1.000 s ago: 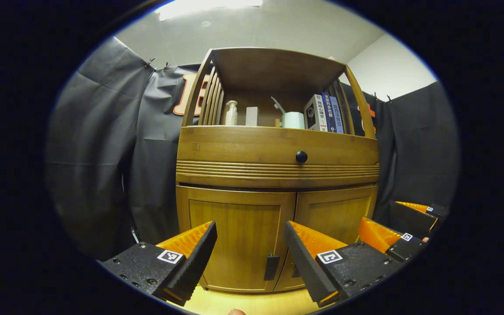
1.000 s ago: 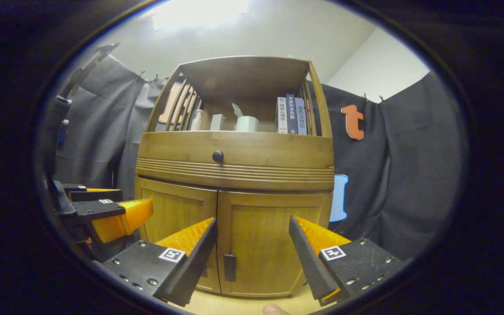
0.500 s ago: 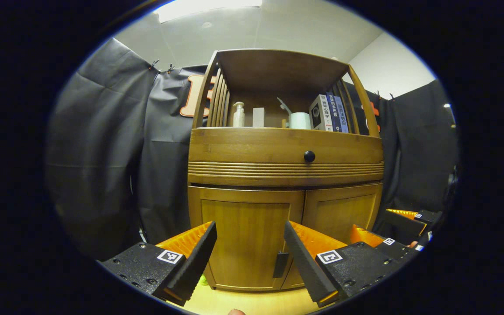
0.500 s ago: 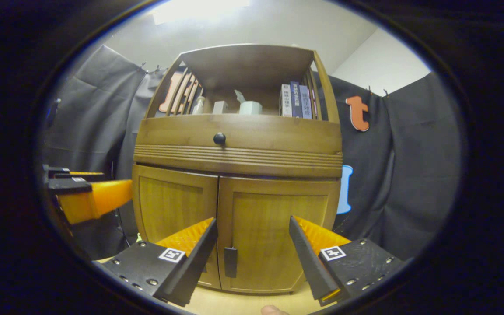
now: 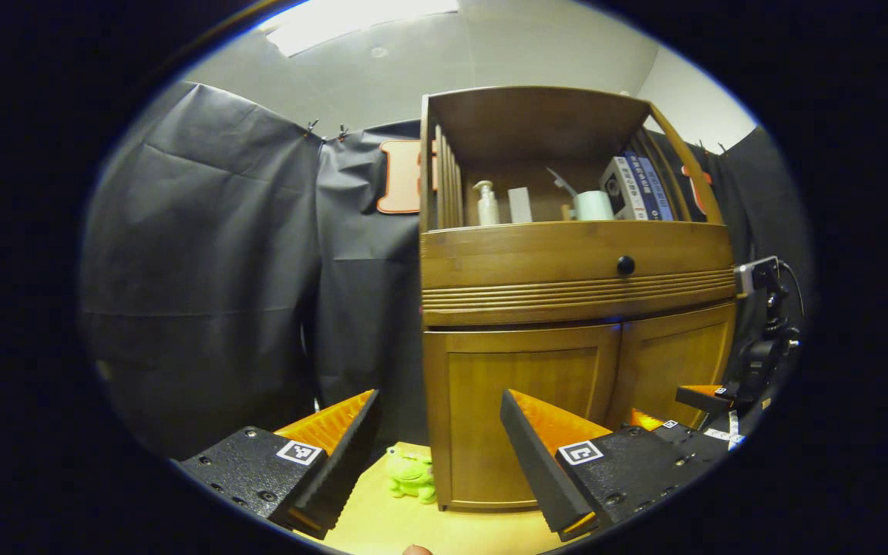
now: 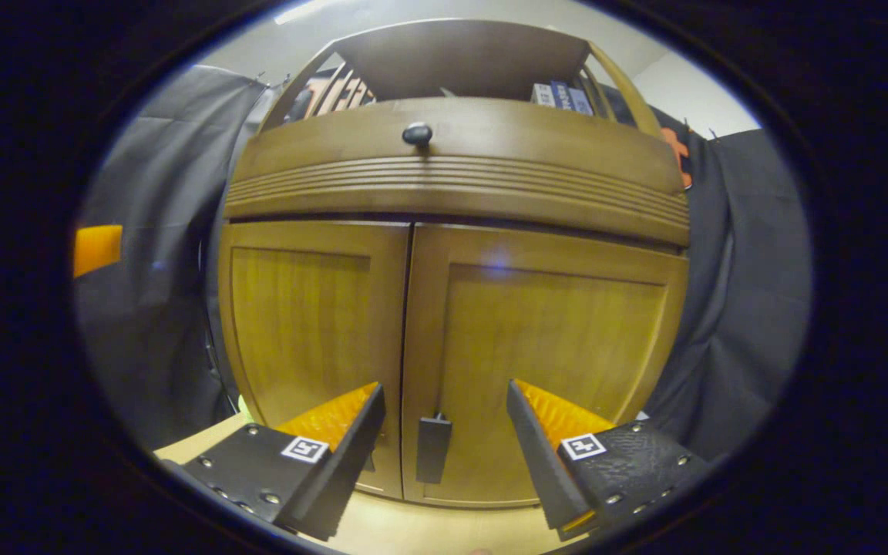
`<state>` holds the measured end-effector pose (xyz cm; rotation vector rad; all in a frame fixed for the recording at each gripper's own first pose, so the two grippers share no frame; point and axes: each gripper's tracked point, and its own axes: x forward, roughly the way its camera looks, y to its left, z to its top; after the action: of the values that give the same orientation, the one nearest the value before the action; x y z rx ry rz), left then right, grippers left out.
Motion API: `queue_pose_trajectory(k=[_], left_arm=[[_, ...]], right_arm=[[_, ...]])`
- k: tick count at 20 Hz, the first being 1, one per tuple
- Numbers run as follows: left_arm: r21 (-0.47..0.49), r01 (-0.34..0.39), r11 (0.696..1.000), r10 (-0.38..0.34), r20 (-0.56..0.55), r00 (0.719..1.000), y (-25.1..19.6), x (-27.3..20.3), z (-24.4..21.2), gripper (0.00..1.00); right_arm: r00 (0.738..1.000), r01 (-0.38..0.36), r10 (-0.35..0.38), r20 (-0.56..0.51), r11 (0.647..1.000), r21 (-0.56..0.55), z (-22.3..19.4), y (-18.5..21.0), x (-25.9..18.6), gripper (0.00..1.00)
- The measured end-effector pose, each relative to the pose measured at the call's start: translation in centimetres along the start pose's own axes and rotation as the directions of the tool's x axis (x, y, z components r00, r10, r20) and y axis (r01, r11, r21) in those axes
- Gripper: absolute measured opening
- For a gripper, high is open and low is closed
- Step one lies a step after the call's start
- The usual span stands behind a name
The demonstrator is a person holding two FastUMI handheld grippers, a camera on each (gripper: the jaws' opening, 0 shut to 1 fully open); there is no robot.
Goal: Open the right door of the double-door shoe cabinet with the right hand, and open the left door with the left hand.
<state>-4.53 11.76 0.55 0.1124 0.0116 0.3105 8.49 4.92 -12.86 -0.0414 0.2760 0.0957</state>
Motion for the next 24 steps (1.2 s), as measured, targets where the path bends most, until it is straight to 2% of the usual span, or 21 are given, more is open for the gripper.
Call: queue_pose_trajectory(k=[2, 3, 4, 6, 7, 8, 10, 11, 12, 13, 14, 15, 16, 17, 18, 19, 20, 21, 22, 24], left_arm=[[0.002, -0.037, 0.999, 0.037, -0.010, 0.999, 1.3, -0.1, -0.3, 0.92], [0.004, -0.053, 0.999, 0.053, -0.016, 0.998, 1.7, -0.2, -0.5, 0.92], [0.006, -0.066, 0.998, 0.066, -0.022, 0.998, 2.1, -0.2, -0.6, 0.92], [0.012, -0.089, 0.996, 0.090, -0.037, 0.995, 2.8, -0.3, -1.1, 0.92], [0.013, -0.097, 0.995, 0.097, -0.044, 0.994, 3.2, -0.3, -1.4, 0.92], [0.011, -0.103, 0.995, 0.103, -0.048, 0.993, 3.3, -0.4, -1.5, 0.92], [0.006, -0.108, 0.994, 0.109, -0.056, 0.993, 3.5, -0.5, -1.8, 0.92], [0.005, -0.109, 0.994, 0.109, -0.058, 0.992, 3.5, -0.6, -1.9, 0.92], [0.003, -0.109, 0.994, 0.109, -0.060, 0.992, 3.5, -0.6, -1.9, 0.92], [0.000, -0.107, 0.994, 0.106, -0.061, 0.992, 3.5, -0.7, -2.1, 0.92], [-0.005, -0.102, 0.995, 0.101, -0.061, 0.993, 3.3, -0.9, -2.0, 0.92], [-0.009, -0.095, 0.995, 0.094, -0.059, 0.994, 3.2, -1.0, -1.9, 0.96], [-0.012, -0.088, 0.996, 0.087, -0.056, 0.995, 3.0, -1.1, -1.8, 0.92], [-0.015, -0.080, 0.997, 0.079, -0.053, 0.995, 2.9, -1.2, -1.8, 0.96], [-0.017, -0.070, 0.997, 0.069, -0.050, 0.996, 2.6, -1.2, -1.5, 0.92], [-0.022, -0.060, 0.998, 0.059, -0.047, 0.997, 2.3, -1.3, -1.5, 0.92], [-0.029, -0.047, 0.998, 0.045, -0.044, 0.998, 1.9, -1.4, -1.5, 0.96], [-0.038, -0.031, 0.999, 0.029, -0.043, 0.999, 1.5, -1.5, -1.5, 0.92], [-0.045, -0.015, 0.999, 0.013, -0.042, 0.999, 0.9, -1.5, -1.5, 0.96], [-0.057, 0.020, 0.998, -0.022, -0.043, 0.999, -0.3, -1.6, -1.6, 0.92]], right_arm=[[0.999, 0.019, -0.020, -0.047, 1.000, -0.020, -1.9, -0.1, 1.1, 0.83], [0.997, 0.021, -0.022, -0.070, 1.000, -0.020, -2.9, 0.1, 1.4, 0.74], [0.996, 0.019, -0.021, -0.088, 1.000, -0.017, -3.6, 0.2, 1.8, 0.75], [0.992, 0.029, -0.032, -0.122, 0.999, -0.020, -5.2, 0.3, 2.6, 0.72], [0.990, 0.022, -0.025, -0.138, 1.000, -0.018, -5.8, 0.4, 2.9, 0.57], [0.989, 0.004, -0.006, -0.151, 1.000, -0.012, -6.2, 0.9, 3.4, 0.51], [0.990, 0.017, -0.016, -0.142, 1.000, 0.009, -6.0, 0.6, 3.0, 0.47], [0.988, 0.032, -0.028, -0.149, 0.999, 0.024, -6.3, 0.7, 3.3, 0.35], [0.989, 0.036, -0.031, -0.142, 0.999, 0.031, -5.8, 0.6, 3.0, 0.36], [0.989, 0.040, -0.034, -0.147, 0.998, 0.038, -5.7, 0.4, 2.8, 0.31], [0.989, 0.044, -0.036, -0.146, 0.998, 0.055, -5.6, 0.3, 2.5, 0.31], [0.989, 0.049, -0.038, -0.142, 0.996, 0.075, -5.9, 0.2, 2.3, 0.28], [0.990, 0.055, -0.043, -0.133, 0.995, 0.083, -5.8, 0.0, 1.9, 0.31], [0.989, 0.075, -0.064, -0.135, 0.994, 0.078, -6.1, -0.6, 1.5, 0.24], [0.986, 0.113, -0.104, -0.133, 0.992, 0.056, -6.1, -1.9, 0.9, 0.25], [0.983, 0.143, -0.137, -0.119, 0.989, 0.045, -6.0, -3.0, 0.2, 0.14], [0.981, 0.160, -0.154, -0.115, 0.986, 0.045, -6.1, -4.2, -0.2, 0.14], [0.982, 0.153, -0.145, -0.119, 0.986, 0.060, -6.2, -4.8, -1.2, 0.14], [0.983, 0.143, -0.132, -0.124, 0.986, 0.081, -6.2, -5.2, -1.7, 0.14], [0.985, 0.134, -0.122, -0.120, 0.987, 0.093, -6.1, -5.8, -2.7, 0.14]])
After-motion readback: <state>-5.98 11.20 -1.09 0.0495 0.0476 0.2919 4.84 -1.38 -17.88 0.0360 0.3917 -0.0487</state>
